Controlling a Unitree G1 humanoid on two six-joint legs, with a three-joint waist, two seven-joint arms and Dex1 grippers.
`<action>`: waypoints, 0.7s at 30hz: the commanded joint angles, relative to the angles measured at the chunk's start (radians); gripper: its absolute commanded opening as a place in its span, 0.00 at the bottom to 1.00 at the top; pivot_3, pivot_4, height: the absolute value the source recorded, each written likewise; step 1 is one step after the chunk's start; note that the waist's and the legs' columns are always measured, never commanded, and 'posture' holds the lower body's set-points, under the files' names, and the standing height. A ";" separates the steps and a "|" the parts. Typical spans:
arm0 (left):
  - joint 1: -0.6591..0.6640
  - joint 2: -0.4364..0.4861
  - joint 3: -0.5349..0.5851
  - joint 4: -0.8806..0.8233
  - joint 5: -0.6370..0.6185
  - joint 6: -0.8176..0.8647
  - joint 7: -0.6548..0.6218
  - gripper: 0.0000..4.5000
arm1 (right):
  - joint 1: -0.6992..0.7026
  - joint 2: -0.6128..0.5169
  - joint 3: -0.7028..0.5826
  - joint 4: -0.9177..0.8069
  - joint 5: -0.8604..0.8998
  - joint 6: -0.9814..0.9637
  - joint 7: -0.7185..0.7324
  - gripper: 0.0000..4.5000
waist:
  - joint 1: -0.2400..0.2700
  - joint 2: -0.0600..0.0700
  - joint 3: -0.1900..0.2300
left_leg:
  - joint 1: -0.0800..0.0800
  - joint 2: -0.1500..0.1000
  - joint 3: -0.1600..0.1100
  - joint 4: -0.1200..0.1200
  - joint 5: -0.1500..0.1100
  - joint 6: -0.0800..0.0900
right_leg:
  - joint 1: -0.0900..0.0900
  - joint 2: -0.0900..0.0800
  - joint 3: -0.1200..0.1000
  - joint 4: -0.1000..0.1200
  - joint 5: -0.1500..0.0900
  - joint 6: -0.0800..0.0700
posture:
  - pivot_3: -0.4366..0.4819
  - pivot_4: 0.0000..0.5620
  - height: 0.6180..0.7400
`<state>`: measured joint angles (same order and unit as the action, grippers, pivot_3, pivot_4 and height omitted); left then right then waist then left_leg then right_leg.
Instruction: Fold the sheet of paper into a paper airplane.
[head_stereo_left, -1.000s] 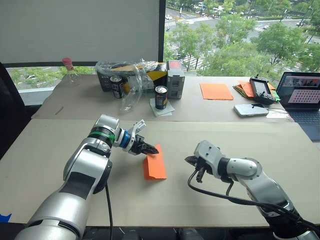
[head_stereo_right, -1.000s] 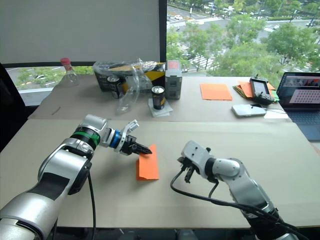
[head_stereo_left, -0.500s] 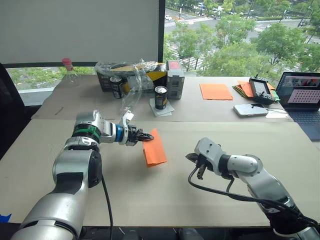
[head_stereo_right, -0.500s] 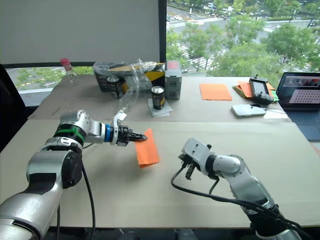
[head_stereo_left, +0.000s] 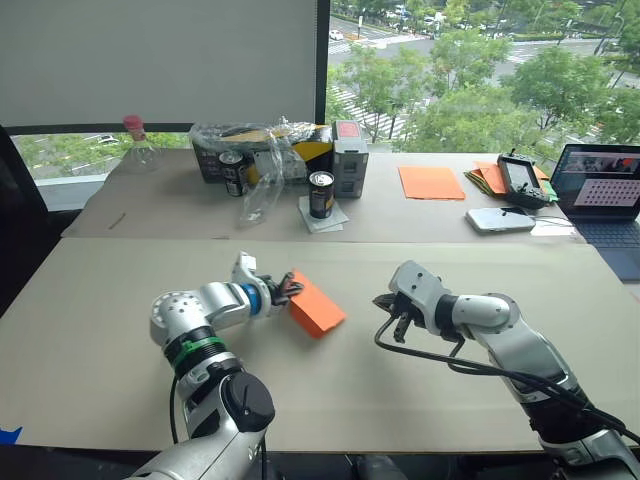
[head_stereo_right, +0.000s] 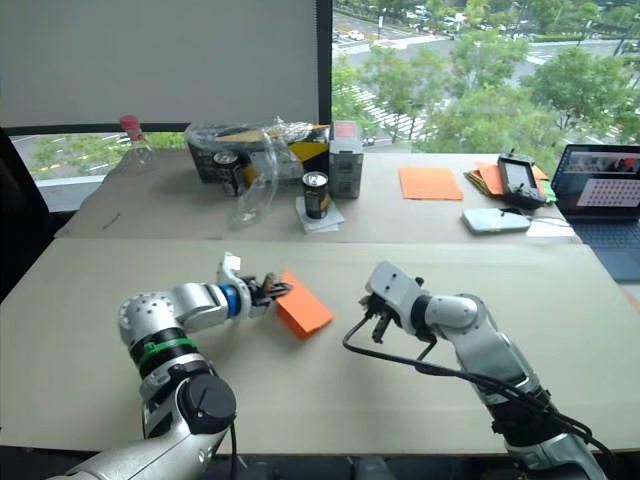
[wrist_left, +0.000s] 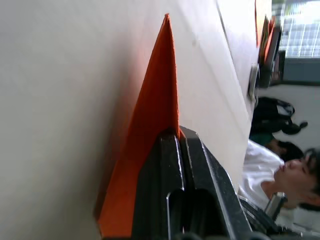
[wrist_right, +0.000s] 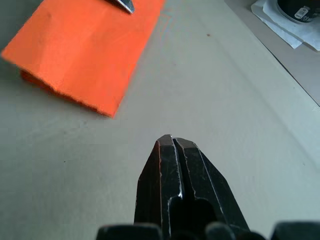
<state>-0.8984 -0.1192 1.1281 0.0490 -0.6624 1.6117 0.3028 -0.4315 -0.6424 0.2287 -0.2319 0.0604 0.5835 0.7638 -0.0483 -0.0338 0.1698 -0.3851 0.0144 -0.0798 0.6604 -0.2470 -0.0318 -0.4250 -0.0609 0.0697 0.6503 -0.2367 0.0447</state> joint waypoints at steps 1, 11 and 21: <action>0.021 -0.249 0.057 -0.120 -0.115 0.003 0.160 0.01 | -0.022 0.004 -0.011 -0.026 0.004 -0.024 0.009 0.00 | 0.007 0.000 0.000 | 0.000 0.000 0.000 0.000 0.000 0.000 | 0.000 0.000 0.000 0.000 0.000 0.000 | 0.48 0.27 0.92; 0.205 -0.277 -0.123 -0.104 -0.434 0.003 0.308 0.01 | -0.037 0.040 0.017 -0.033 0.000 -0.009 0.013 0.00 | 0.034 0.000 0.000 | -0.001 -0.002 0.000 0.001 0.002 -0.008 | 0.001 -0.002 0.000 -0.002 0.002 0.002 | 0.48 0.27 0.92; 0.387 -0.003 -0.445 -0.113 -0.729 0.003 0.340 0.48 | -0.042 0.067 0.030 -0.053 0.027 0.003 0.034 0.00 | 0.034 0.000 -0.001 | 0.000 -0.002 -0.001 0.001 0.002 -0.008 | 0.002 -0.001 0.000 -0.003 0.002 0.002 | 0.48 0.27 0.92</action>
<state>-0.5423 -0.1313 0.7979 -0.0432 -1.3548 1.5964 0.6725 -0.4522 -0.5845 0.2627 -0.2370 0.0634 0.5823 0.7886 -0.0146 -0.0337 0.1693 -0.3844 0.0122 -0.0800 0.6613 -0.2450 -0.0404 -0.4220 -0.0625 0.0700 0.6478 -0.2350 0.0467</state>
